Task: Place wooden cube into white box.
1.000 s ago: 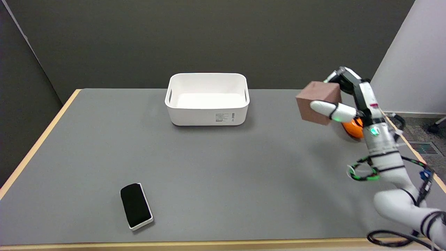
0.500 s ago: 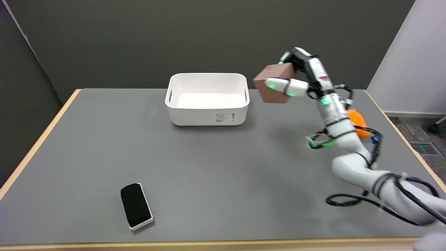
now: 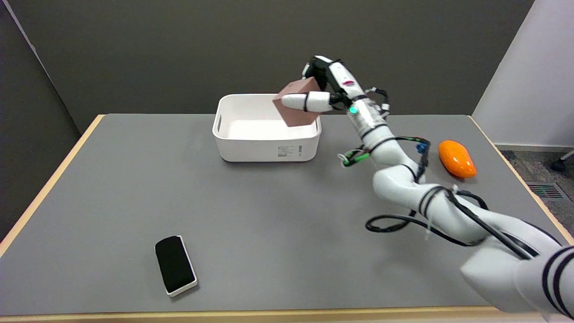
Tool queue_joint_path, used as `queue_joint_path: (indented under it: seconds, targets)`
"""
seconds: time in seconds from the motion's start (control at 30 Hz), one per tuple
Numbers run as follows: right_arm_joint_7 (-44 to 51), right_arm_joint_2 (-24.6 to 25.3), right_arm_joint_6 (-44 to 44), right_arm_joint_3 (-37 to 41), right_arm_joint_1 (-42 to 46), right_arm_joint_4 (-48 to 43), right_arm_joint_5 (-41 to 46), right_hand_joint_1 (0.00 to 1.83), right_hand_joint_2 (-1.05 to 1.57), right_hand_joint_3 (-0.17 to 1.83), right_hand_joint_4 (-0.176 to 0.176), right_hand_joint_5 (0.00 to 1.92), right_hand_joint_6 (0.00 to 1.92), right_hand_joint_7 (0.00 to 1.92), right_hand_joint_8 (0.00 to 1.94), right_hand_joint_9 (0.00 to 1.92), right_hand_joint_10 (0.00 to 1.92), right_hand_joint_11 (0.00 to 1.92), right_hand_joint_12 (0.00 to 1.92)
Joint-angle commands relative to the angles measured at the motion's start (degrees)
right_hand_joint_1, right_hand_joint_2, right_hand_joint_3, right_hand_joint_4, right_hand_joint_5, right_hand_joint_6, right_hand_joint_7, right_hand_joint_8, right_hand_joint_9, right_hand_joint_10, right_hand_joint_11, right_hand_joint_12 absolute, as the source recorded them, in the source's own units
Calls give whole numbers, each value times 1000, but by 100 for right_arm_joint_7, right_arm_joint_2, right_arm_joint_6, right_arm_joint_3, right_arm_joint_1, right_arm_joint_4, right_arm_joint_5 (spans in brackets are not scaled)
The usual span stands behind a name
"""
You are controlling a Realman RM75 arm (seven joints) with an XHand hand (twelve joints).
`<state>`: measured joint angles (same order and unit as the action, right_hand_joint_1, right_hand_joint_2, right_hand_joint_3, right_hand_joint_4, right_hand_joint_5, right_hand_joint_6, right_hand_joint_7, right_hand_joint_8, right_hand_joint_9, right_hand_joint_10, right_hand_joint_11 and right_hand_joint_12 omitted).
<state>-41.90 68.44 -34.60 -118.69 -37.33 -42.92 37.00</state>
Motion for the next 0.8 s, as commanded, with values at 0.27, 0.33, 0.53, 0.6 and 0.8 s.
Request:
queue_joint_path:
  seconds: [0.27,0.33,0.53,0.6,0.8]
  targets:
    - [789,663,772,-415,-934,423,-120,579,610,901,3,194,388,395,602,347,942,251,1384]
    - [789,627,780,-390,-908,310,-145,338,512,902,17,28,113,65,272,41,599,23,1044]
    - [789,377,778,-267,-758,-214,-123,355,519,820,11,-1,93,-1,119,-1,249,-1,822]
    - [789,308,764,-136,-675,-407,-90,327,539,760,5,-1,72,-1,82,-1,177,-1,717]
    - [742,-343,688,412,-69,-1554,1228,333,491,888,-3,-1,76,0,57,-1,133,-1,611]
